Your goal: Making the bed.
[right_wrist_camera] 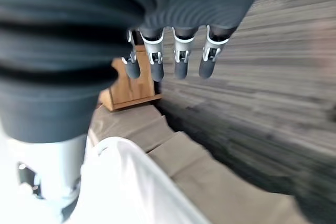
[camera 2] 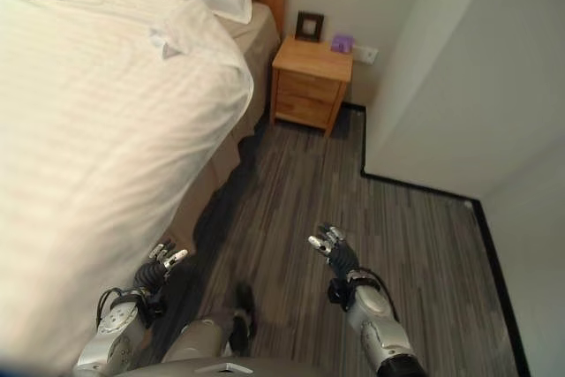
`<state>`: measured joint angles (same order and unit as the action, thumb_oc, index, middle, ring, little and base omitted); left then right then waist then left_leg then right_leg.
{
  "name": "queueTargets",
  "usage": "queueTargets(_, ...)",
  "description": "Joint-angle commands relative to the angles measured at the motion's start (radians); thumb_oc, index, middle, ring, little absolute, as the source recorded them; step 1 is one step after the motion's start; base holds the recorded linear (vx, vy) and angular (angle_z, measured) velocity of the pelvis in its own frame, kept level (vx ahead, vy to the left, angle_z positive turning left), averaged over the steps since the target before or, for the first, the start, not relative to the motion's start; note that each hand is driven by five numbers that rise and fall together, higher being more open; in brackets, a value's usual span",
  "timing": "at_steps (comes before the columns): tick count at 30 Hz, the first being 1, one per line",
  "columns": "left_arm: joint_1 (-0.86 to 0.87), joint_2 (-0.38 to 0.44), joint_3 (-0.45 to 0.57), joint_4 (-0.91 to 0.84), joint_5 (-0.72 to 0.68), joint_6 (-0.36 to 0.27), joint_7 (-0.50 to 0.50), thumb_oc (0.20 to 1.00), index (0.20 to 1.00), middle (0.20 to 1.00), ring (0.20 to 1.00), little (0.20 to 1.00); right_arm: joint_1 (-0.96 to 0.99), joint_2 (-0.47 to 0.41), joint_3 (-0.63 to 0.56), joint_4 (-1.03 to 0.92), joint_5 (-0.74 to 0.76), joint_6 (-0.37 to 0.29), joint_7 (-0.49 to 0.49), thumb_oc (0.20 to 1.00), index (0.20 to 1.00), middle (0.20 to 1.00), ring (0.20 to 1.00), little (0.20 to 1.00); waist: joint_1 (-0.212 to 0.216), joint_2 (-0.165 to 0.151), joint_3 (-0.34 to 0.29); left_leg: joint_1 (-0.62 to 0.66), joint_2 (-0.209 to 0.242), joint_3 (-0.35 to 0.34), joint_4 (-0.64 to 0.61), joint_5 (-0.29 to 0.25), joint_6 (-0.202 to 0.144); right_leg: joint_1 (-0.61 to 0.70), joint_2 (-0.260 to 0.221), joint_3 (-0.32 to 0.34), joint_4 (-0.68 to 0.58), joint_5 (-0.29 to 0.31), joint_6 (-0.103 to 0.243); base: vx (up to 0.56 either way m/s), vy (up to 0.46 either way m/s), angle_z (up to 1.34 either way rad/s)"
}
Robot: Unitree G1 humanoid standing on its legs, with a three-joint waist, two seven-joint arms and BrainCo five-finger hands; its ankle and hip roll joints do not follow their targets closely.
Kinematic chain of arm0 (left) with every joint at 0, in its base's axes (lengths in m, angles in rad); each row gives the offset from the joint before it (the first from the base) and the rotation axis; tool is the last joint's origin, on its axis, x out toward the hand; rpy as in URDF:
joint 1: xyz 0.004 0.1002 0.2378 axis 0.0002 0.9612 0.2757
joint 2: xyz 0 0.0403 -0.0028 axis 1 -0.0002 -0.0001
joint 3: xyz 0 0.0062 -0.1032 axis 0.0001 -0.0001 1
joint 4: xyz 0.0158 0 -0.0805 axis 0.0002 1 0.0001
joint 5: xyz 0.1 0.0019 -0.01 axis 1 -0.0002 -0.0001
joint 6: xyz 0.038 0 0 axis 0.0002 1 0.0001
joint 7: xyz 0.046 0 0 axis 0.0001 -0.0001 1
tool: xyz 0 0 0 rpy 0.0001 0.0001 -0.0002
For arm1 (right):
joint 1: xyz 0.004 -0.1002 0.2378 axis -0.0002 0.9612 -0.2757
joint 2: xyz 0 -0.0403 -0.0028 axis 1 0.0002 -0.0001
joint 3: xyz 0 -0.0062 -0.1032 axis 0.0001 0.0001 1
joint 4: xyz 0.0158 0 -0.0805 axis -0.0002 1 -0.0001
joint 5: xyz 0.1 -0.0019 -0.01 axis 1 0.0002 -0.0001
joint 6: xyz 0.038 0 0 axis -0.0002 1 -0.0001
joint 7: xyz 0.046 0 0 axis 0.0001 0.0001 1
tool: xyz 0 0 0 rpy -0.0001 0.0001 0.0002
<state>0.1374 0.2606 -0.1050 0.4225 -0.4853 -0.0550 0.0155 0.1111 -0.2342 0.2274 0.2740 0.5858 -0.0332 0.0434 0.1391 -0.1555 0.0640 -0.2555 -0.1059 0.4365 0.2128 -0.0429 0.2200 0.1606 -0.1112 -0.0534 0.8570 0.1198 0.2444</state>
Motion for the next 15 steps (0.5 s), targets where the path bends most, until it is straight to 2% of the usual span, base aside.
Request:
queueTargets(1,-0.075,0.057,-0.050,-0.098,0.035,-0.040,0.013,1.000,1.000,1.000,1.000,1.000,-0.087,0.009,0.000,-0.036,-0.014,-0.054,0.006,1.000,1.000,1.000,1.000,1.000,-0.021,0.118,0.047,0.207,0.100,-0.148,-0.200,0.101,-0.121,-0.179,-0.018,-0.080,0.007,0.185,-0.030,0.62,0.171,0.27)
queueTargets(2,-0.091,0.061,-0.052,-0.098,0.027,-0.042,0.016,1.000,1.000,1.000,1.000,1.000,-0.102,0.005,0.011,-0.040,-0.034,-0.053,0.015,1.000,1.000,1.000,1.000,1.000,-0.036,0.126,0.062,0.264,0.098,-0.182,-0.208,0.082,-0.115,-0.251,-0.048,-0.100,0.015,0.123,-0.058,0.46,0.089,0.55)
queueTargets(3,-0.091,0.061,-0.052,-0.098,0.027,-0.042,0.016,1.000,1.000,1.000,1.000,1.000,-0.102,0.005,0.011,-0.040,-0.034,-0.053,0.015,1.000,1.000,1.000,1.000,1.000,-0.038,0.127,0.063,0.264,0.099,-0.184,-0.208,0.083,-0.115,-0.250,-0.048,-0.102,0.015,0.123,-0.059,0.81,-0.049,1.18)
queueTargets(4,-0.114,0.066,-0.059,-0.112,-0.006,-0.053,0.007,1.000,1.000,1.000,1.000,1.000,-0.123,-0.030,0.022,-0.061,-0.087,-0.042,0.022,1.000,1.000,1.000,1.000,1.000,-0.067,0.133,0.073,0.354,0.088,-0.260,-0.239,0.060,-0.129,-0.327,-0.095,-0.155,-0.149,0.028,-0.086,0.79,-0.136,1.23)
queueTargets(5,-0.116,0.067,-0.060,-0.120,-0.008,-0.055,0.007,1.000,1.000,1.000,1.000,1.000,-0.120,-0.034,0.017,-0.068,-0.087,-0.043,0.022,1.000,1.000,1.000,1.000,1.000,-0.077,0.133,0.075,0.381,0.084,-0.289,-0.240,0.047,-0.138,-0.352,-0.101,-0.155,-0.233,0.016,-0.088,1.00,-0.188,1.32)
queueTargets(6,-0.114,0.072,-0.065,-0.133,-0.008,-0.058,0.005,1.000,1.000,1.000,1.000,1.000,-0.119,-0.035,0.008,-0.068,-0.080,-0.044,0.018,1.000,1.000,1.000,1.000,1.000,-0.084,0.132,0.079,0.407,0.080,-0.326,-0.241,0.024,-0.148,-0.357,-0.111,-0.154,-0.312,0.019,-0.084,0.67,-0.228,1.52)
queueTargets(8,-0.118,0.077,-0.066,-0.145,0.011,-0.065,0.006,1.000,1.000,1.000,1.000,1.000,-0.123,-0.031,-0.012,-0.063,-0.061,-0.052,0.012,1.000,1.000,1.000,1.000,1.000,-0.106,0.113,0.077,0.464,0.079,-0.422,-0.226,-0.027,-0.185,-0.347,-0.091,-0.071,-0.672,0.052,-0.059,0.78,-0.318,1.64)
queueTargets(9,-0.119,0.076,-0.069,-0.144,0.012,-0.070,0.006,1.000,1.000,1.000,1.000,1.000,-0.115,-0.033,-0.020,-0.066,-0.055,-0.054,0.009,1.000,1.000,1.000,1.000,1.000,-0.116,0.110,0.076,0.486,0.090,-0.463,-0.231,-0.047,-0.197,-0.348,-0.076,0.000,-0.752,0.049,-0.043,0.77,-0.321,1.40)
queueTargets(10,-0.139,0.074,-0.071,-0.145,0.011,-0.077,0.013,1.000,1.000,1.000,1.000,1.000,-0.106,-0.040,-0.035,-0.081,-0.048,-0.056,0.007,1.000,1.000,1.000,1.000,1.000,-0.136,0.101,0.071,0.485,0.097,-0.522,-0.208,-0.053,-0.211,-0.354,-0.053,0.131,-0.836,0.060,-0.011,0.44,-0.182,1.31)
queueTargets(11,-0.139,0.074,-0.071,-0.145,0.011,-0.077,0.013,1.000,1.000,1.000,1.000,1.000,-0.106,-0.040,-0.035,-0.081,-0.048,-0.056,0.007,1.000,1.000,1.000,1.000,1.000,-0.136,0.101,0.071,0.485,0.097,-0.522,-0.207,-0.053,-0.211,-0.354,-0.054,0.131,-0.836,0.060,-0.011,0.70,-0.369,1.59)
queueTargets(12,-0.157,0.066,-0.083,-0.145,0.002,-0.080,0.007,1.000,1.000,1.000,1.000,1.000,-0.072,-0.051,-0.069,-0.115,-0.033,-0.064,0.005,1.000,1.000,1.000,1.000,1.000,-0.146,0.089,0.066,0.510,0.115,-0.610,-0.177,-0.094,-0.228,-0.363,-0.068,0.254,-0.901,0.083,0.015,0.88,-0.598,2.01)
queueTargets(13,-0.157,0.054,-0.089,-0.143,-0.005,-0.082,0.000,1.000,1.000,1.000,1.000,1.000,-0.061,-0.061,-0.082,-0.133,-0.031,-0.068,0.012,1.000,1.000,1.000,1.000,1.000,-0.144,0.069,0.049,0.549,0.155,-0.671,-0.157,-0.107,-0.251,-0.368,-0.101,0.187,-0.876,0.111,0.017,0.89,-0.599,2.35)
queueTargets(15,-0.156,0.047,-0.089,-0.143,-0.009,-0.080,0.005,1.000,1.000,1.000,1.000,1.000,-0.057,-0.069,-0.088,-0.150,-0.033,-0.069,0.013,1.000,1.000,1.000,1.000,1.000,-0.149,0.064,0.046,0.564,0.178,-0.693,-0.147,-0.095,-0.266,-0.369,-0.110,0.153,-0.828,0.108,0.017,0.39,-0.307,2.25)
